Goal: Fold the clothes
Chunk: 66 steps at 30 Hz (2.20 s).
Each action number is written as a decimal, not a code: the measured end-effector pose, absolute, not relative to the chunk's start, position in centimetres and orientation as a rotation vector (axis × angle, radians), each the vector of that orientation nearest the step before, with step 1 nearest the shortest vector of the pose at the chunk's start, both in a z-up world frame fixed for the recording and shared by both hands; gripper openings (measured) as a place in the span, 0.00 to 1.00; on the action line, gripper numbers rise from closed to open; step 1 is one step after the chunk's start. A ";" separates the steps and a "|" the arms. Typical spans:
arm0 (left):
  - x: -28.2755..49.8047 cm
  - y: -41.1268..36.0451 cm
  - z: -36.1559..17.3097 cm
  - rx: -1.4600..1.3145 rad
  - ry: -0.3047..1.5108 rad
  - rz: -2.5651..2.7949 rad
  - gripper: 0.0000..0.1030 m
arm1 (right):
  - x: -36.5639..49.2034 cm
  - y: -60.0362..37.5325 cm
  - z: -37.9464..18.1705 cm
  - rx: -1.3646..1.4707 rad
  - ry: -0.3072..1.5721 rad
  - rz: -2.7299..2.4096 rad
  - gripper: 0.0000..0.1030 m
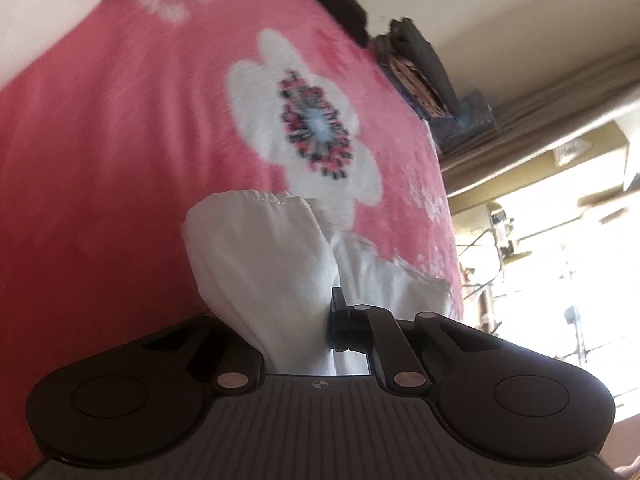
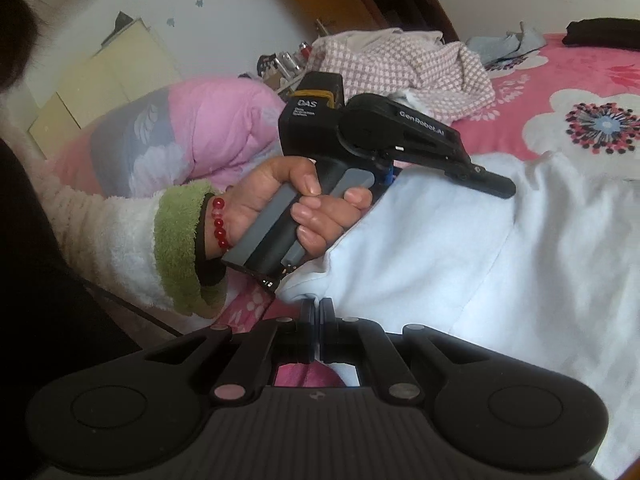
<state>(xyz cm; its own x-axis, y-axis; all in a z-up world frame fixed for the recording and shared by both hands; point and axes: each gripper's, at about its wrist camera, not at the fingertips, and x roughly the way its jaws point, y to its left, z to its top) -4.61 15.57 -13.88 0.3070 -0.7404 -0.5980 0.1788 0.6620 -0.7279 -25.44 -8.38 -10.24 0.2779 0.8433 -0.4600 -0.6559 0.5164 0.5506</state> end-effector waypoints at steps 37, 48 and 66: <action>-5.5 -10.9 -13.3 -0.077 1.224 -1.196 0.63 | -37.0 -28.3 -12.9 0.869 0.769 0.108 0.01; -4.6 -6.4 -10.5 -0.243 1.128 -1.196 0.64 | -38.4 -30.9 -13.7 0.979 0.916 -0.058 0.39; -13.4 0.3 -12.2 0.124 1.060 -1.223 0.64 | -29.3 -27.5 -9.1 0.470 1.078 0.269 0.48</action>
<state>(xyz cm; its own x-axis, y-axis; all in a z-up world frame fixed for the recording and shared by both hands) -13.40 0.32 -12.23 -0.0464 -0.7002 -0.7125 0.8048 0.3963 -0.4418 -29.33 -27.47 -9.06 0.4542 0.4321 -0.7791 0.0161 0.8704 0.4922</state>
